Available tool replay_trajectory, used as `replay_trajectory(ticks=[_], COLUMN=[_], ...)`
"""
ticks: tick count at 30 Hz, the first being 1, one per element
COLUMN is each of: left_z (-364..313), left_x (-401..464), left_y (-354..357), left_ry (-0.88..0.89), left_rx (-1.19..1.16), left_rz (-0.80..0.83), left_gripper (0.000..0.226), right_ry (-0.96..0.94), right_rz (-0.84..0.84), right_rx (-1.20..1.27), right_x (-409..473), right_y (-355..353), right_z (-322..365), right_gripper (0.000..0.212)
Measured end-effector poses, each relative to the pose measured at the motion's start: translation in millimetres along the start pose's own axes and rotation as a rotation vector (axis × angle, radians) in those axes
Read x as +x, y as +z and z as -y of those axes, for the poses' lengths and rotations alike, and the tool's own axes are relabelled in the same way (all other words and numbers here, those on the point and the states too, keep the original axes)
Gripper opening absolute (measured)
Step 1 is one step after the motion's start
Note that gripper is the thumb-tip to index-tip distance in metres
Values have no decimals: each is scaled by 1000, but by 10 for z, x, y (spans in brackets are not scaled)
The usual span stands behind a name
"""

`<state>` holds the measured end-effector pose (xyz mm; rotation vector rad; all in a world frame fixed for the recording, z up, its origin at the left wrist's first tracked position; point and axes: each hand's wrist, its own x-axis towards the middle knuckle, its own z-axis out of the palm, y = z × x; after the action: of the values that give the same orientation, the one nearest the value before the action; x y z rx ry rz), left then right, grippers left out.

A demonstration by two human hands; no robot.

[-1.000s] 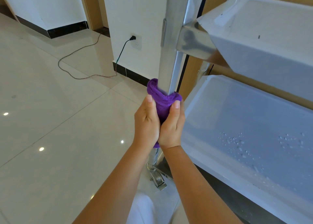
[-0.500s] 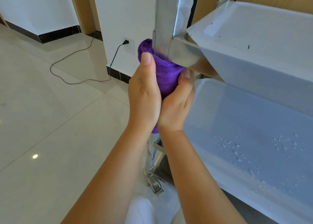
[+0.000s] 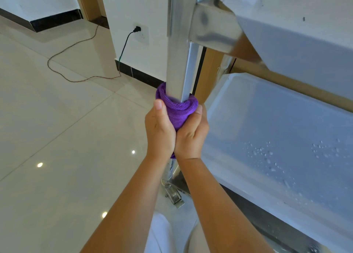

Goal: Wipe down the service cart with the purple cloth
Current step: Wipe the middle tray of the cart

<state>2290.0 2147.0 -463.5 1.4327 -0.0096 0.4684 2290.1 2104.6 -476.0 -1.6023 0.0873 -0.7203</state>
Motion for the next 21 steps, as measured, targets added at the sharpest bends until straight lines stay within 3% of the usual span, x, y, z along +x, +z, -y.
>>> replay_trajectory(ticks=[8, 11, 14, 18, 21], left_z=[77, 61, 35, -7, -16], left_x=[-236, -387, -664, -923, -984], left_y=[-221, -364, -463, -443, -359], left_ry=[-93, -111, -93, -50, 72], left_rx=[316, 539, 655, 622, 607], left_rz=[80, 84, 66, 99, 122], left_gripper=[55, 45, 34, 38, 25], right_ry=[-135, -144, 42, 184, 144], right_rz=[161, 266, 337, 226, 9], right_rx=[-448, -703, -652, -561, -464], right_x=[-125, -153, -128, -33, 105], right_y=[-243, -474, -756, -1122, -1257], right_z=[85, 176, 296, 515, 612], right_gripper=[56, 41, 30, 19, 20])
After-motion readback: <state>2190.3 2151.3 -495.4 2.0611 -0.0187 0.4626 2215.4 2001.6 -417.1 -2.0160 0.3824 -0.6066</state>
